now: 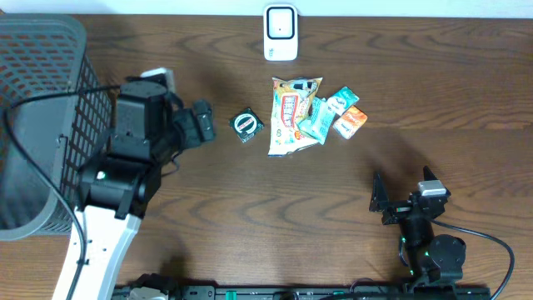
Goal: Scan the item barcode
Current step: 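Release the Zam-Buk tin on the table left of the yellow bag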
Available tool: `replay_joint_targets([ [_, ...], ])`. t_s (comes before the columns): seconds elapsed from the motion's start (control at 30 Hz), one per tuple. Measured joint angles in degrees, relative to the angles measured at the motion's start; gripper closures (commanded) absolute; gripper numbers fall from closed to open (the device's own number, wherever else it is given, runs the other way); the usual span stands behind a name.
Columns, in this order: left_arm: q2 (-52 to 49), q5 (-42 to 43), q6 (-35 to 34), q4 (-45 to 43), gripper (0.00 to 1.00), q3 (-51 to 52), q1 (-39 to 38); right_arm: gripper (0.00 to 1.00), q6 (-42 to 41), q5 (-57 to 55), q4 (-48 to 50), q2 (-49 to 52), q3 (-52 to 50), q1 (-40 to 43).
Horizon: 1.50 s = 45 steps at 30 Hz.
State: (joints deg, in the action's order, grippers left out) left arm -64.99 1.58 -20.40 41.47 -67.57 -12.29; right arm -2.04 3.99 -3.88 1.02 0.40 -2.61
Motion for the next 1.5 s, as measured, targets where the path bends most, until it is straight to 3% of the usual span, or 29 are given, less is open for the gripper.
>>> replay_joint_targets([
  [0.3,-0.50,-5.09,0.98,12.33,0.02,0.00,0.09,0.01,0.00,0.00,0.02,0.00,0.00,0.00],
  [1.13,-1.40,-3.23,0.74,13.60,0.02,0.00,0.09,0.01,-0.55,-0.46,0.22,0.00,0.00,0.00],
  [1.27,-1.40,-3.23,0.74,13.60,0.02,0.00,0.09,0.01,-4.94,4.57,0.66,0.00,0.00,0.00],
  [1.5,-1.40,-3.23,0.74,13.60,0.02,0.00,0.09,0.01,-23.89,16.35,1.60,0.00,0.00,0.00],
])
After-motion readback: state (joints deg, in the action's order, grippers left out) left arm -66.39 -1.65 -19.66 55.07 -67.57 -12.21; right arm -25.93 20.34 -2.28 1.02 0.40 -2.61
